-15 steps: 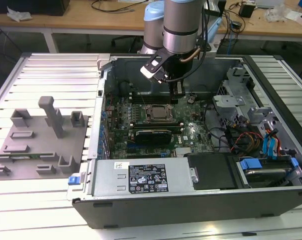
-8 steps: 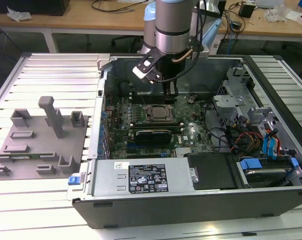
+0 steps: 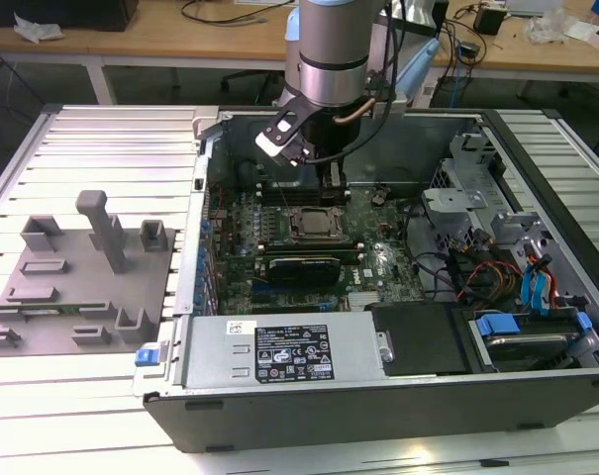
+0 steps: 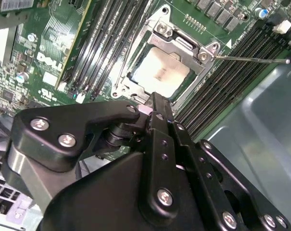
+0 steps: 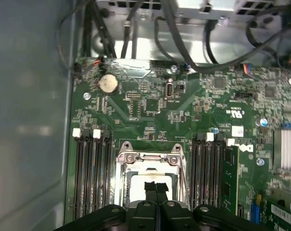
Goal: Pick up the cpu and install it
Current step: 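Close the cpu cover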
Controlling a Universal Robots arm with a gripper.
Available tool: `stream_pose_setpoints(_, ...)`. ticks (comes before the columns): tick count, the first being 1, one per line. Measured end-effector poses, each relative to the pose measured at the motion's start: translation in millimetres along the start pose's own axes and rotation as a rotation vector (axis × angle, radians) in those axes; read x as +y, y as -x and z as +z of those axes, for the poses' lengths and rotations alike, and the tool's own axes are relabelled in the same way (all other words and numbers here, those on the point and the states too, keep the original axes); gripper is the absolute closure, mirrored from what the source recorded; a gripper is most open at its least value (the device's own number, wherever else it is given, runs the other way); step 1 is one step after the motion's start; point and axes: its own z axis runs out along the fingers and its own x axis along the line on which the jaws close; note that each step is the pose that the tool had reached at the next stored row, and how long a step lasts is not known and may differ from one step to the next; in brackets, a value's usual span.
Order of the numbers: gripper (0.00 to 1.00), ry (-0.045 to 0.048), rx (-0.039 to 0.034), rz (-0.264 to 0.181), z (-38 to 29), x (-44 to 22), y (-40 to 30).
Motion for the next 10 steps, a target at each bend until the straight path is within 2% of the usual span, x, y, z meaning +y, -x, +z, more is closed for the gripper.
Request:
stream_pose_setpoints(6,0.89,0.0026,0.0110,-0.160,0.1,0.1,0.0)
stream_pose_setpoints(10,0.89,0.0040,0.0168,-0.245,0.1,0.1,0.0)
